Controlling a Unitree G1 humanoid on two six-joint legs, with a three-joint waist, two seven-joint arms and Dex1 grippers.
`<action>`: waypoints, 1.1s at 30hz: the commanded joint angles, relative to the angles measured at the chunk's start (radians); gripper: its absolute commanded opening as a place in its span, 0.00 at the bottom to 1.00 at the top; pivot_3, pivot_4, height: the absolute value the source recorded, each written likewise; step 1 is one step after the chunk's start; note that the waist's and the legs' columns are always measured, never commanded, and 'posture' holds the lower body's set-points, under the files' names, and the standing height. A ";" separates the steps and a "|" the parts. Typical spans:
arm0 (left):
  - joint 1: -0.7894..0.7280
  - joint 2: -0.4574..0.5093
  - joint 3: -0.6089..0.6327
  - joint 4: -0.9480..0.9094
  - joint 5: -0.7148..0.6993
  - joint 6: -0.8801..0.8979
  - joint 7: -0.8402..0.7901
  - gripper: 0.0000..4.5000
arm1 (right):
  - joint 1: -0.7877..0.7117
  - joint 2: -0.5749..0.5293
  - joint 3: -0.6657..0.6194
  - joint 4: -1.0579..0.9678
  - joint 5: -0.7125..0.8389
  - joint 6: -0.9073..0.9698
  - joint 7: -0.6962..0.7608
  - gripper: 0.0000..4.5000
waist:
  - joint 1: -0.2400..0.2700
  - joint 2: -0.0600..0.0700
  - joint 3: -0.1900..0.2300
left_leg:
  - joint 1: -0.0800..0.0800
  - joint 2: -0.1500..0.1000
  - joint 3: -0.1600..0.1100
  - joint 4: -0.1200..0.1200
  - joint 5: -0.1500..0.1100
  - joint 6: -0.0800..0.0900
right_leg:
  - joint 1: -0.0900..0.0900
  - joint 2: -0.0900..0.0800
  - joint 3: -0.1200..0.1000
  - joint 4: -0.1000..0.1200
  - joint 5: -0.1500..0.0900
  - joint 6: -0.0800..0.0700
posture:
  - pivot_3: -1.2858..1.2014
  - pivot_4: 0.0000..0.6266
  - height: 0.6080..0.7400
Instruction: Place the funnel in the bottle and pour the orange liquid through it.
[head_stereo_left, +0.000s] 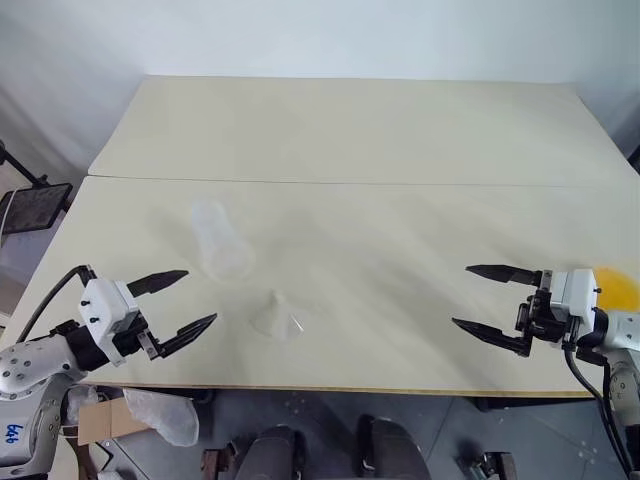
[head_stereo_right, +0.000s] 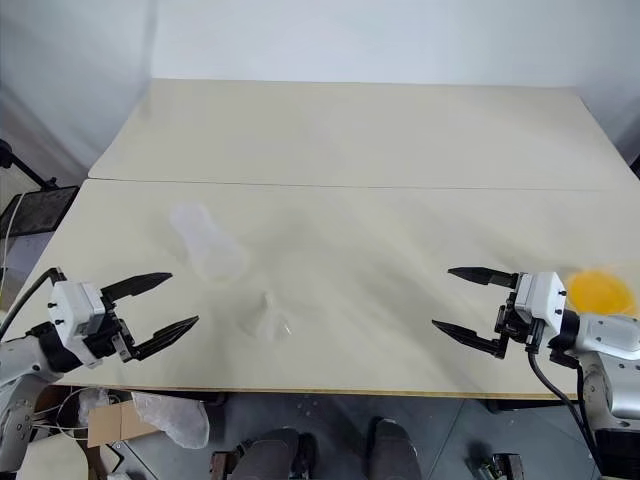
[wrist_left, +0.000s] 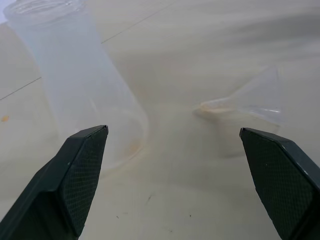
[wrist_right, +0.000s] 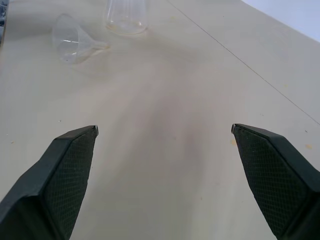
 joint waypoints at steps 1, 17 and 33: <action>-0.004 0.014 0.020 -0.046 0.006 -0.015 0.008 1.00 | -0.003 0.000 -0.014 -0.016 0.007 -0.004 -0.013 1.00 | 0.000 0.000 0.000 | 0.000 0.000 0.000 0.000 0.000 0.000 | 0.000 0.000 0.000 0.000 0.000 0.000 | 0.52 0.24 1.00; 0.147 -0.171 0.189 0.138 -0.049 -0.061 0.083 1.00 | -0.180 0.148 0.126 -0.207 0.061 0.240 -0.247 1.00 | -0.002 0.000 0.000 | 0.000 0.001 0.000 0.001 0.000 -0.001 | -0.001 0.001 0.000 0.001 0.000 0.000 | 0.52 0.24 1.00; -0.072 -0.164 0.101 0.008 -0.196 0.155 0.208 1.00 | -0.202 0.140 0.119 -0.152 0.045 0.264 -0.247 1.00 | 0.022 -0.002 0.000 | -0.001 0.000 -0.003 0.005 -0.001 0.000 | 0.000 -0.001 -0.001 0.005 0.000 -0.001 | 0.52 0.24 1.00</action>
